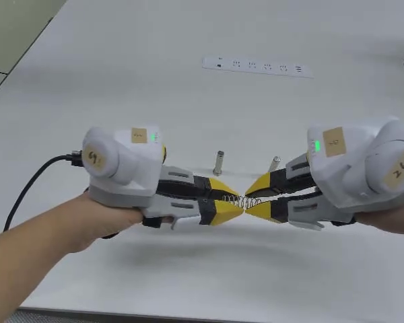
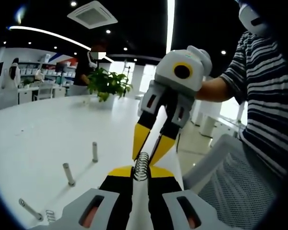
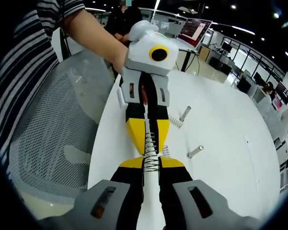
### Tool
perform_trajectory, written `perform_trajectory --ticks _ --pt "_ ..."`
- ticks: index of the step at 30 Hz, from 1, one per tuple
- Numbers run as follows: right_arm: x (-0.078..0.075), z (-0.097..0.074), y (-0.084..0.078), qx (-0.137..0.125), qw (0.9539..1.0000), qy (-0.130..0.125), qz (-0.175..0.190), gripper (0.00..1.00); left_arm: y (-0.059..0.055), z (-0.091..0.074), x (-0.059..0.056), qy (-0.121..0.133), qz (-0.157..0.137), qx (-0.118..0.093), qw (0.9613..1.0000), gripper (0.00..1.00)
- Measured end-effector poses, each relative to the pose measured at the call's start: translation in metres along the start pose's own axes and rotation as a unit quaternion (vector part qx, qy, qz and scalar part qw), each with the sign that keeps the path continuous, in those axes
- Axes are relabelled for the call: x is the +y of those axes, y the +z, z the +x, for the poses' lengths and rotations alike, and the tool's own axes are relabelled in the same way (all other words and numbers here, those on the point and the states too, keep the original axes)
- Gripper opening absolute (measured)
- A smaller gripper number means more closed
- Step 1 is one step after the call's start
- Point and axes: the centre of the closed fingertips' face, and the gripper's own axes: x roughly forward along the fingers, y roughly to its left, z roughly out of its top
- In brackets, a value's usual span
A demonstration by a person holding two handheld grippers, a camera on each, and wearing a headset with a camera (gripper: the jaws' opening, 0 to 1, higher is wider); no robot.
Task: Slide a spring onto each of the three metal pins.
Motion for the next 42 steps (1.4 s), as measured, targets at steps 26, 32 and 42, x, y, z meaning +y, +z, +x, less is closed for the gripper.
perform_trajectory --ticks 26,32,42 --pt "0.006 0.001 -0.004 0.005 0.9999 0.004 -0.008 0.08 -0.004 0.001 -0.003 -0.01 -0.004 0.01 0.9999 0.03" --pt "0.006 0.0 -0.008 0.008 1.0 0.004 0.001 0.09 -0.005 0.0 -0.004 -0.01 -0.003 0.013 0.9999 0.03" --pt "0.007 0.001 -0.013 0.004 1.0 0.002 0.004 0.09 -0.006 0.0 -0.005 -0.011 -0.006 0.015 0.9998 0.03"
